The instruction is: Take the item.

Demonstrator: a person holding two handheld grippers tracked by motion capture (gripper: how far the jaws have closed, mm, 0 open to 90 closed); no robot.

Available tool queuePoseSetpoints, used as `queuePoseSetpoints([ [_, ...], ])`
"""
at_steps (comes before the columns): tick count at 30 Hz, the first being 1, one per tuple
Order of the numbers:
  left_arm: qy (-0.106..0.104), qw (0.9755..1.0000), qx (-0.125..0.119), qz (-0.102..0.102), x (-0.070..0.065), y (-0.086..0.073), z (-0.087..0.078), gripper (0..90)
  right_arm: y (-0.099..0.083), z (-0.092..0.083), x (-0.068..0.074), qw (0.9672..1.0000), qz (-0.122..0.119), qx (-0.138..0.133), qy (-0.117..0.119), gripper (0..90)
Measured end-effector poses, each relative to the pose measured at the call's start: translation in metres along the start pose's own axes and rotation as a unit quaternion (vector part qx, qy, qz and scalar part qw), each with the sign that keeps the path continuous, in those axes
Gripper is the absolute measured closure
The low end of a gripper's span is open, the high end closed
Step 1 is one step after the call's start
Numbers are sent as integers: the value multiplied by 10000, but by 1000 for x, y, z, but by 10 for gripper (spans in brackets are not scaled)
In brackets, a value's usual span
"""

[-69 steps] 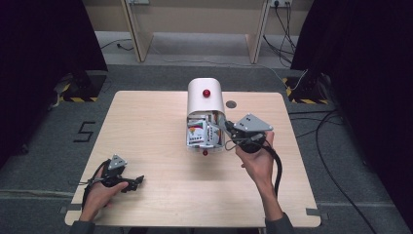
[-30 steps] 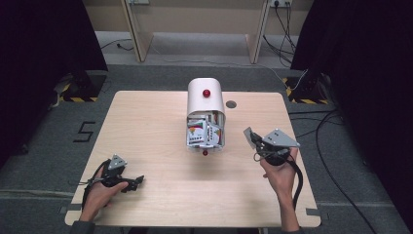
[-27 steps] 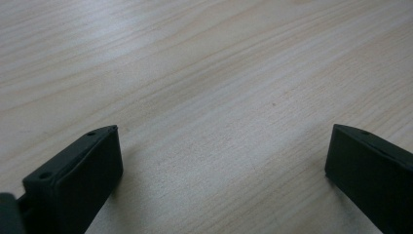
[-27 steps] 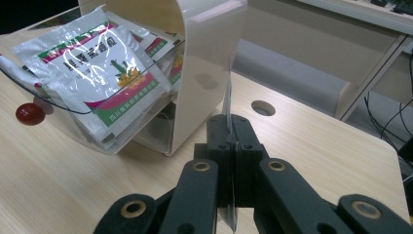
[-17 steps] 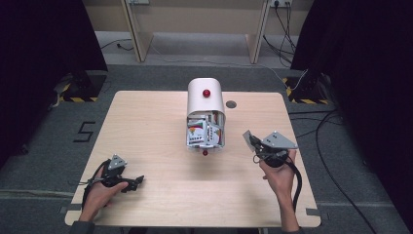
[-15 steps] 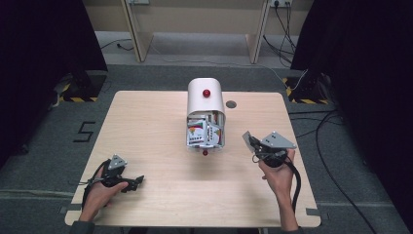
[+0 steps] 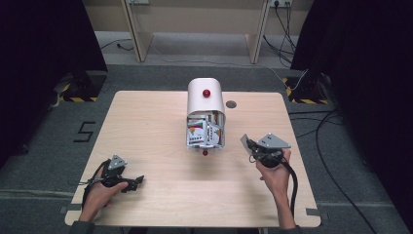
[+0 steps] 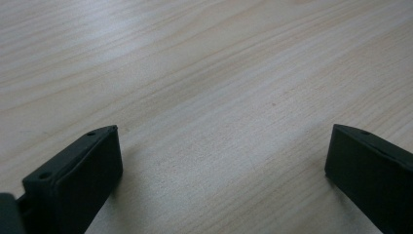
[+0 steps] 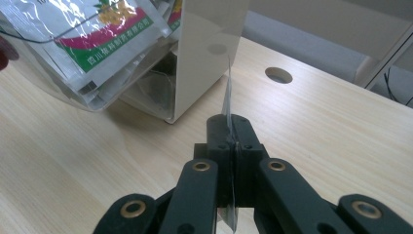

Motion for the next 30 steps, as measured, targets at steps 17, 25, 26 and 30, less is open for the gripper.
queuePoseSetpoints([
  [17,-1,10000,-2,-6,0,0,0,0,-14,16,4,9997,2,225,129,893],
  [25,-1,10000,-4,-6,0,0,0,0,-22,25,6,9992,59,338,209,893],
  [26,1,10000,-3,-6,0,0,0,0,-23,27,7,9991,72,354,239,893],
  [30,-2,10000,-9,-8,0,0,0,0,-24,29,9,9989,75,369,283,893],
])
Point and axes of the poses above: each handheld gripper's, and its own axes: z roughly forward along the jaws, y roughly out of its top, x roughly to its left, the point moved 7 cm from there along z, roughly forward along the jaws, and after that the axes turned 3 degrees about -x, right-handed, at the moved point
